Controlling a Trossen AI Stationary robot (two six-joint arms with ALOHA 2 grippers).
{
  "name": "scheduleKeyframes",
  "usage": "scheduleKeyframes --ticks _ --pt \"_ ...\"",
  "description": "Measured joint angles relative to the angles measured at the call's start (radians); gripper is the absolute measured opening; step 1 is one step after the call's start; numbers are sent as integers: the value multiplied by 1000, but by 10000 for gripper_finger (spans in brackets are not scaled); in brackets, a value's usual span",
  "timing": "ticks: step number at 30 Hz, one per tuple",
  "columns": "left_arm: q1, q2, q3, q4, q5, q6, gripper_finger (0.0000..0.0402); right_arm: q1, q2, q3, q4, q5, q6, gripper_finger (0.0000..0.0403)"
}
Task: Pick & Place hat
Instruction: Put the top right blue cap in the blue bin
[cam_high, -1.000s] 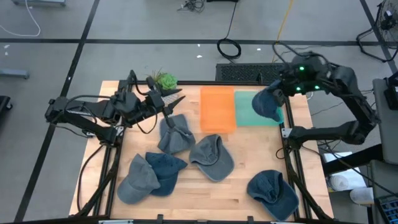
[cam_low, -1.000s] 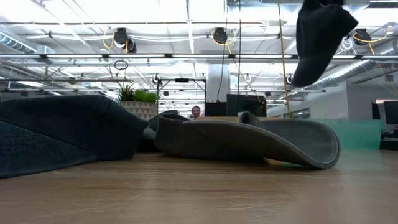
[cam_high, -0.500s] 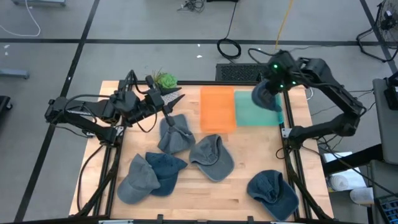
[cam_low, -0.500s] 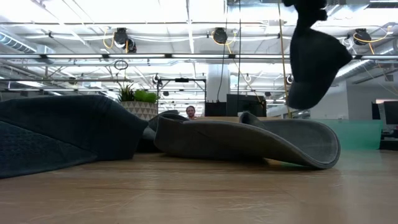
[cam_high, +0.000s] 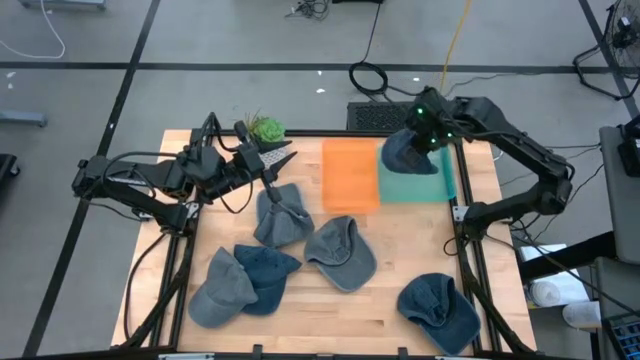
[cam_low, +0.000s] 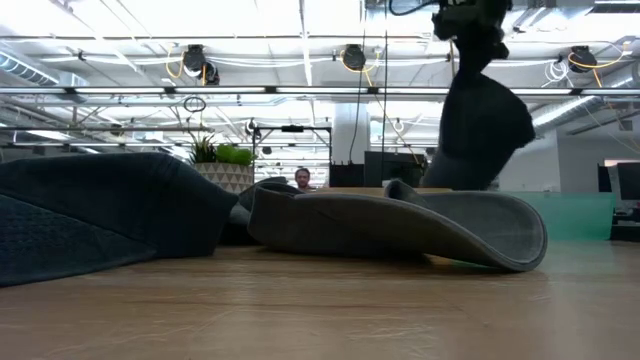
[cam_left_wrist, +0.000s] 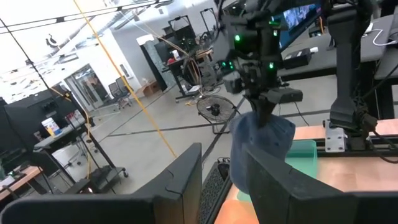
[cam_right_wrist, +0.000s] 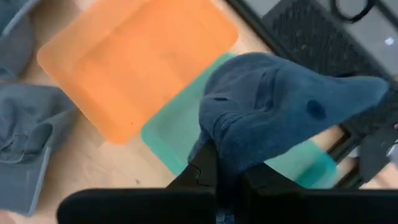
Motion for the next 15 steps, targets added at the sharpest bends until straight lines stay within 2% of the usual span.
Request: scheduleKeyframes --ticks 4,9,15 --pt "0 0 0 -6 0 3 124 14 -40 -86 84 -59 42 1" --pt "0 0 0 -6 -1 3 124 17 -85 -171 144 -60 61 1" --pt "4 0 0 -6 -1 38 124 -16 -118 -282 211 -59 12 1"
